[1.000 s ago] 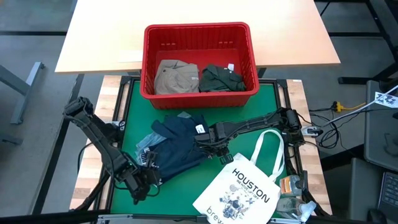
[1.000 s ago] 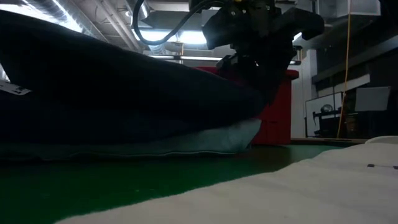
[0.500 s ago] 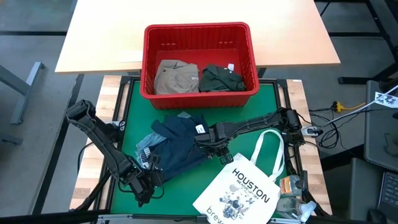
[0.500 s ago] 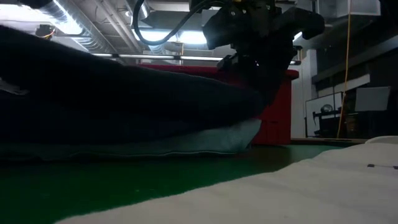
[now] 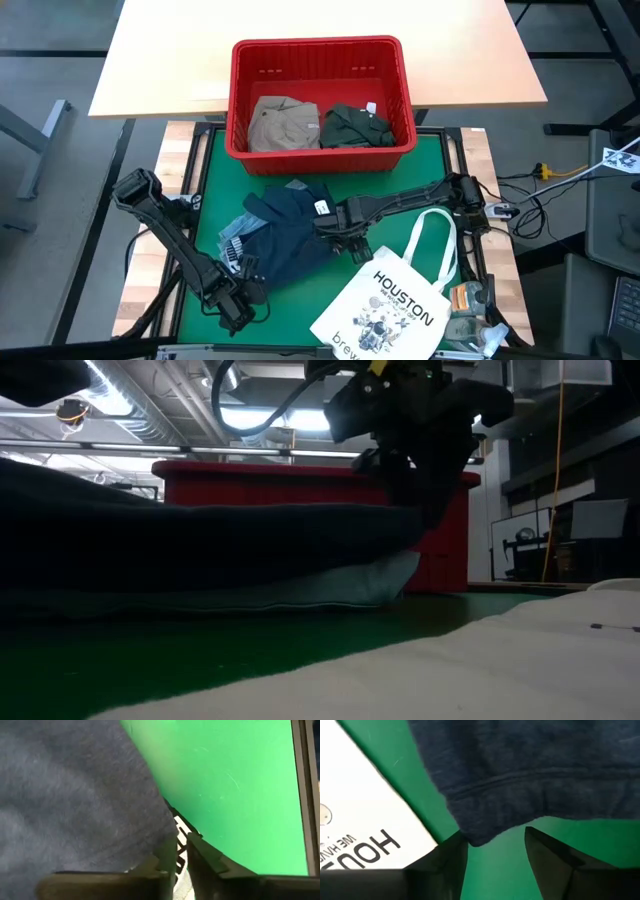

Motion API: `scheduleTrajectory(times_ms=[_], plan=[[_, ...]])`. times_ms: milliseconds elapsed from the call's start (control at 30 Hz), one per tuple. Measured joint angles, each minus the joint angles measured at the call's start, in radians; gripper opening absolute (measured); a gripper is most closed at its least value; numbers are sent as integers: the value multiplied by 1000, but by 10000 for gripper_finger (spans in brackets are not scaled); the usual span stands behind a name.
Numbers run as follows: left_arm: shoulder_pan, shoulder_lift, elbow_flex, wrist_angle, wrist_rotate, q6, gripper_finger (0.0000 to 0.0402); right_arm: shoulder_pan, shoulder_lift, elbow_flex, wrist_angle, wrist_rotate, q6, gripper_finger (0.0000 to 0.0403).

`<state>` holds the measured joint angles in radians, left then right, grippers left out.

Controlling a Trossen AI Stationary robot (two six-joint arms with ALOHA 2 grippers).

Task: Fold Laundry from Bin
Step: Stack the gray shorts on top of the dark blue boxer shorts, then fold the gray shorts

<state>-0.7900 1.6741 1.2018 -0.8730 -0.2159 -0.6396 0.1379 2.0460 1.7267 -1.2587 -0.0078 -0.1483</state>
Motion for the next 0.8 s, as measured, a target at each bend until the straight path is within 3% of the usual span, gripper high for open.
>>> scheduleTrajectory(times_ms=[167, 300, 567, 800], plan=[[0, 0, 0, 1, 8, -74, 104, -1, 0, 0, -5, 6, 14, 215], [0, 0, 0, -11, 37, -97, 131, -1, 0, 0, -28, 6, 15, 217], [-2, -117, 0, -47, 26, -187, 122, -1, -2, 0, -96, 6, 13, 217], [13, -298, 0, -214, -160, -307, 107, -1, -38, 0, -140, 23, 6, 217]])
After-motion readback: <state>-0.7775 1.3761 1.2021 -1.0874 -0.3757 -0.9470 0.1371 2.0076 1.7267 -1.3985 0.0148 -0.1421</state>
